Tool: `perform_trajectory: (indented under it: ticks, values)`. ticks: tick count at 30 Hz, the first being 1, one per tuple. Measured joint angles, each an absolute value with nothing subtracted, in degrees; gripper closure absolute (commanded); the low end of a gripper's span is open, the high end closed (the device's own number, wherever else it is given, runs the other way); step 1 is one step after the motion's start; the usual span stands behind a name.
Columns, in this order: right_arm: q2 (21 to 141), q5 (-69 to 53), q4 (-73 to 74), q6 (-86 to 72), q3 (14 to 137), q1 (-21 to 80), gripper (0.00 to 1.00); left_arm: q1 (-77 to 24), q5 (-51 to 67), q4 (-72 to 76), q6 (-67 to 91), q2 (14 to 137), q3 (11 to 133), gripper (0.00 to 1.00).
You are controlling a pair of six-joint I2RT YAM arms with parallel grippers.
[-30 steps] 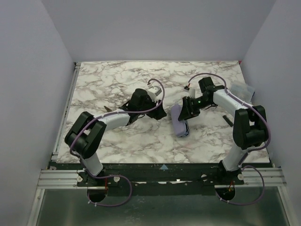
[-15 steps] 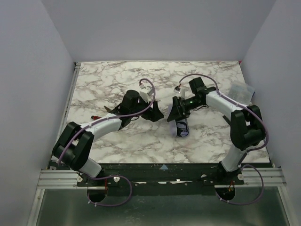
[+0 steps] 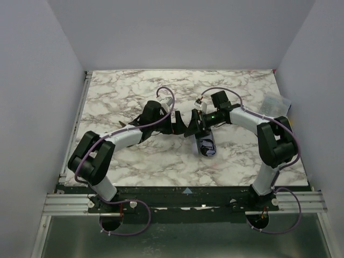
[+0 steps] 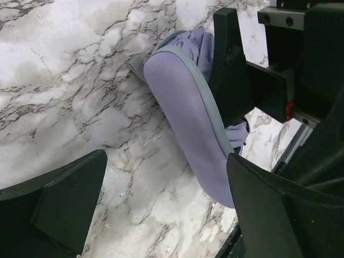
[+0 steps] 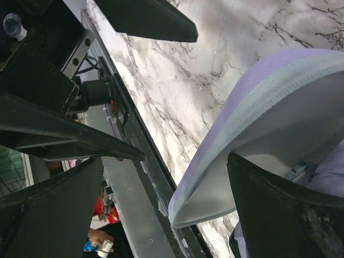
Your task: Open the umbrella
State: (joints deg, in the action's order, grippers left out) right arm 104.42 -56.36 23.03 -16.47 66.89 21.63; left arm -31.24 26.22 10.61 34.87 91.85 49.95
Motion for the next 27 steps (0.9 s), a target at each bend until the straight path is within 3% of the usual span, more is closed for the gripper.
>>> perform_trajectory:
  ticks: [10,15,20,27]
  values:
    - [103.18,-58.61,18.35,-19.57,62.87,21.52,0.0,-32.18,27.68,16.16,40.77,99.0,52.71,0.04]
    - [103.0,-59.33,18.02,-19.66,62.76,21.43,0.0,-33.23,26.98,14.61,41.19,103.09,56.01,0.17]
    - [101.47,-54.92,24.99,-15.68,66.26,21.34,0.07,-34.39,26.13,12.23,40.95,103.24,55.46,0.39]
    - [89.34,-32.88,33.1,-10.7,68.99,21.26,0.13,-34.37,26.04,12.25,40.42,100.6,49.69,0.45]
